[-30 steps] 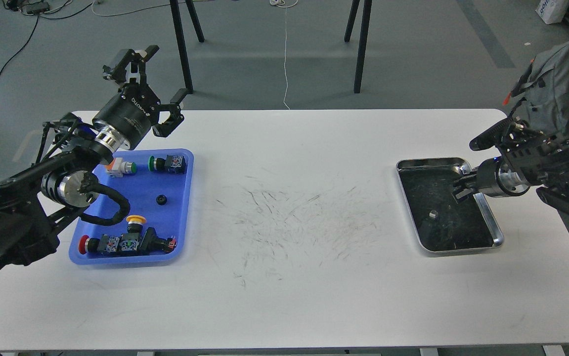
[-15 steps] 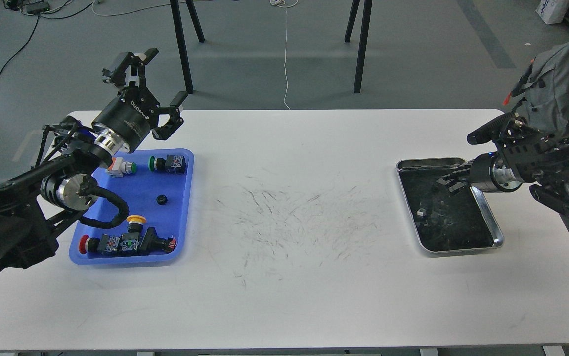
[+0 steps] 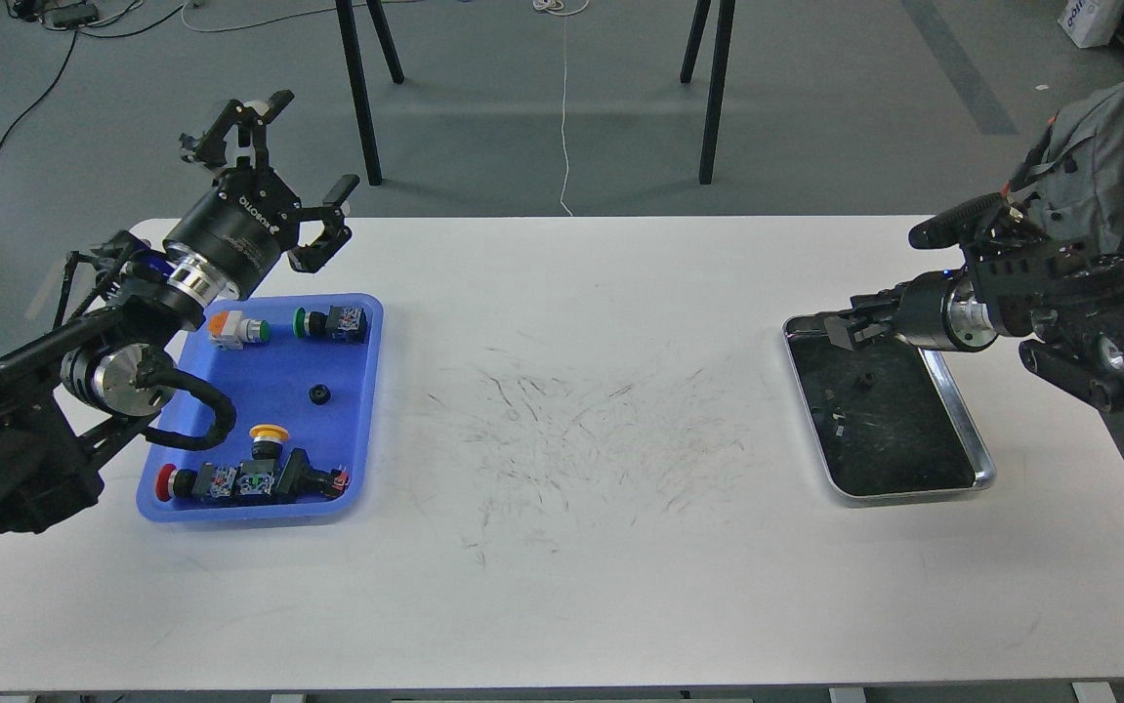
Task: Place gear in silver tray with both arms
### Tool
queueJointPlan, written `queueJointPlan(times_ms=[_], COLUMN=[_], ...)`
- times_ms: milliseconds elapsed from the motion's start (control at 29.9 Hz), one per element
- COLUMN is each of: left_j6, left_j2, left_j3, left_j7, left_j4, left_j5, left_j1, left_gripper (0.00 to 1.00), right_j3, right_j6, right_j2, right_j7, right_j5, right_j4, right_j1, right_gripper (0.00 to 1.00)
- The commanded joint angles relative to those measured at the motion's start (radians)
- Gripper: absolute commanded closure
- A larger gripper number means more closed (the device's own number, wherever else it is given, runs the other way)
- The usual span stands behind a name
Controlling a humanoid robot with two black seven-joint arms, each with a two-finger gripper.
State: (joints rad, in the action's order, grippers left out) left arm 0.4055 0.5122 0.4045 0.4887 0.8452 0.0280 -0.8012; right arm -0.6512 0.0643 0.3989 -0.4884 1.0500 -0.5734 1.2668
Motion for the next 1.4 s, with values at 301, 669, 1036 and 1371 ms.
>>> queueJointPlan(times_ms=[301,669,1036,1371], left_j6=[-0.205,-0.018,-0.033,-0.115], left_j2=[-0.027,-0.031,0.103,0.232], left_j3=[0.149,0.139,0.064,-0.096], left_j7=[0.0,0.0,-0.002,0.0], left_j4=[0.006,0.04,0.189,0.434], left_j5=[0.015,-0.019,-0.036,-0.394], left_j1=[0.003,0.045,0.065,0.056], left_gripper=[0.0,0.0,0.0,0.0], right_j3=[0.26,0.32,0.462,0.553], right_j6=[-0.001,-0.001,-0.001,-0.072], right_j2=[0.006,-0.003,0.005,0.004], right_j7=[0.0,0.008,0.011,0.011], right_j5=[-0.002,-0.068,-0.159,-0.176], right_j4=[0.001,0.003,-0.002,-0.049], right_j1=[-0.053,-0.037,-0.043,-0.078], right_gripper=[0.36,0.36,0.34,0.34])
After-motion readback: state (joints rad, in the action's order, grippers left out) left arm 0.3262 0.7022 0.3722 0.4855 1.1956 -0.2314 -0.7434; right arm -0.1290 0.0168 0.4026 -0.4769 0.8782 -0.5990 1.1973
